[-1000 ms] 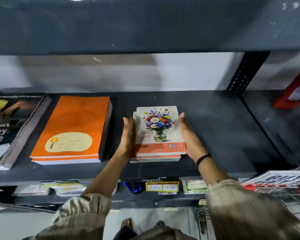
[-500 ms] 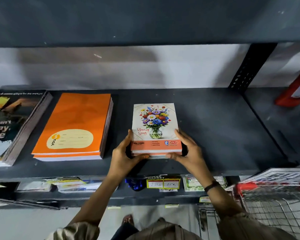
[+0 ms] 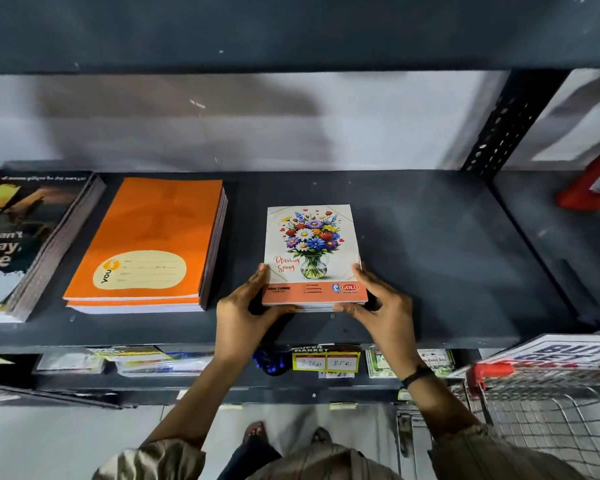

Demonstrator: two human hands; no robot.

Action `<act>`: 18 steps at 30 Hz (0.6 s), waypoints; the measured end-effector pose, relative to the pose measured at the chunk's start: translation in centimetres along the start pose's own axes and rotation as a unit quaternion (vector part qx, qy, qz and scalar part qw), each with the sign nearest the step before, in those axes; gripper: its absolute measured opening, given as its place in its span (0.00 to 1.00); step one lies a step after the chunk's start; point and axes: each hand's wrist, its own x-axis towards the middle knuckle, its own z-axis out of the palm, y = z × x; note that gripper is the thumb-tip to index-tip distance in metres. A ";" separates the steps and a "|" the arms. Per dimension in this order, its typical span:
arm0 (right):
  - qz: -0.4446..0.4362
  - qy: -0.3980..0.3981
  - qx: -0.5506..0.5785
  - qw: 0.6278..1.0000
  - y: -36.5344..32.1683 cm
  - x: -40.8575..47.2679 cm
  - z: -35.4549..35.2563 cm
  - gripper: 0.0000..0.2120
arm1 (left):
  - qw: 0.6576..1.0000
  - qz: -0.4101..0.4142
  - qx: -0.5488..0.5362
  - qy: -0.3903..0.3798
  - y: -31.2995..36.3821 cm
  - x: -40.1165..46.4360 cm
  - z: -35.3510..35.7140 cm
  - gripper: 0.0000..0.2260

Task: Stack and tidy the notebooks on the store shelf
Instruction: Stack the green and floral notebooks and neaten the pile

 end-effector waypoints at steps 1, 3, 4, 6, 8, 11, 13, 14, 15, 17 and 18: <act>0.001 0.003 0.002 1.000 0.0 0.0 0.0 0.33 | 1.000 0.000 -0.001 -0.003 0.0 0.0 -0.1 0.34; 0.000 0.007 0.010 1.000 0.2 0.1 0.0 0.34 | 1.000 0.008 -0.006 -0.009 0.0 0.0 -0.2 0.36; 0.003 0.005 0.020 1.000 0.3 0.2 0.0 0.36 | 1.000 0.009 -0.011 -0.012 -0.1 0.0 -0.3 0.36; 0.024 -0.002 0.048 0.999 0.3 0.4 -0.2 0.40 | 1.000 0.009 -0.014 -0.017 -0.2 -0.1 -0.5 0.37; 0.037 -0.004 0.051 0.998 -0.1 0.3 -0.3 0.43 | 1.000 0.024 -0.005 -0.013 -0.2 -0.2 -1.3 0.36; -0.007 0.017 -0.032 0.999 -1.7 0.0 0.3 0.43 | 0.991 0.115 0.059 0.025 -0.7 -0.1 -3.6 0.27; -0.061 0.034 -0.100 0.993 -3.1 -0.1 1.1 0.38 | 0.980 0.170 0.090 0.051 -0.7 0.1 -5.3 0.22; -0.088 0.039 -0.122 0.988 -4.1 0.0 2.1 0.36 | 0.972 0.200 0.103 0.065 -0.8 0.1 -6.5 0.20; -0.104 0.040 -0.135 0.984 -5.0 0.1 2.9 0.33 | 0.962 0.230 0.122 0.082 -0.9 0.2 -7.4 0.18; -0.121 0.030 -0.131 0.984 -7.3 0.4 5.6 0.30 | 0.943 0.264 0.159 0.126 -1.2 0.5 -9.9 0.14; -0.127 0.019 -0.118 0.985 -8.2 0.6 6.7 0.28 | 0.940 0.264 0.161 0.145 -1.0 0.5 -10.9 0.13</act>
